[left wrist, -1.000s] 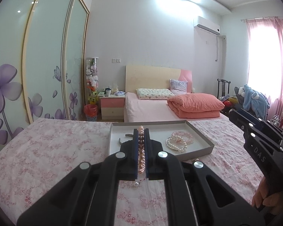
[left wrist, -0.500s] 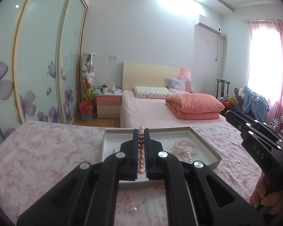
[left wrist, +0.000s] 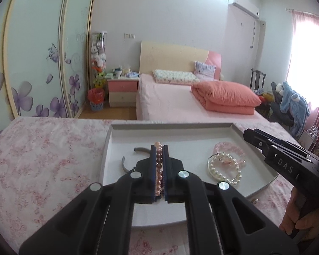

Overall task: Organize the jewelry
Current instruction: 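Carry the pink pearl bracelet into the tray with the left tool while the right tool releases the ring, then grasp a pearl earring with the right tool while the left tool grasps the other pearl earring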

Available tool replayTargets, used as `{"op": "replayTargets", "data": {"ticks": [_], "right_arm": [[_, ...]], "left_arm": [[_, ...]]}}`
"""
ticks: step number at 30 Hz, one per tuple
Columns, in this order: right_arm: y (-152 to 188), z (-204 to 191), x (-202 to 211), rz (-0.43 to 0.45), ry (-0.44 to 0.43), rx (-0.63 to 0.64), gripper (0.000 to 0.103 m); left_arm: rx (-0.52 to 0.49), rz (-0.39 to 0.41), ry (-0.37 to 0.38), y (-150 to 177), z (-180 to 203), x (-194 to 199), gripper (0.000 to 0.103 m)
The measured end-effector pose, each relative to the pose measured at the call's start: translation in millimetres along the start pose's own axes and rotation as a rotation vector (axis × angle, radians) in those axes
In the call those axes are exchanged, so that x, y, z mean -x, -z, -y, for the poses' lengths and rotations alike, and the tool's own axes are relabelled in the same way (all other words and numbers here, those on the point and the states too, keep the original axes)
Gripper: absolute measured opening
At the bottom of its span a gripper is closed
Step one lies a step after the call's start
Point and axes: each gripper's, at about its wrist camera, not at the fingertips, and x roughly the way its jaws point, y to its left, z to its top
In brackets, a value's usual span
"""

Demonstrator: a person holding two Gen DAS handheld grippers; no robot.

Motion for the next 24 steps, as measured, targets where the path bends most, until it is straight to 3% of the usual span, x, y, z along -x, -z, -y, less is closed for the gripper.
{"op": "replayTargets", "data": {"ticks": [6, 8, 11, 24], "right_arm": [[5, 6, -14, -0.058, -0.001, -0.011, 0.023], [4, 8, -13, -0.064, 0.000, -0.019, 0.028], [1, 8, -11, -0.058, 0.000, -0.035, 0.033], [-9, 14, 35, 0.003, 0.013, -0.034, 0.033]], "left_arm": [[-0.004, -0.038, -0.001, 3, -2, -18, 0.007], [0.004, -0.045, -0.009, 4, -4, -20, 0.008], [0.030, -0.055, -0.006, 1, -8, -19, 0.018], [0.082, -0.003, -0.023, -7, -24, 29, 0.023]]}}
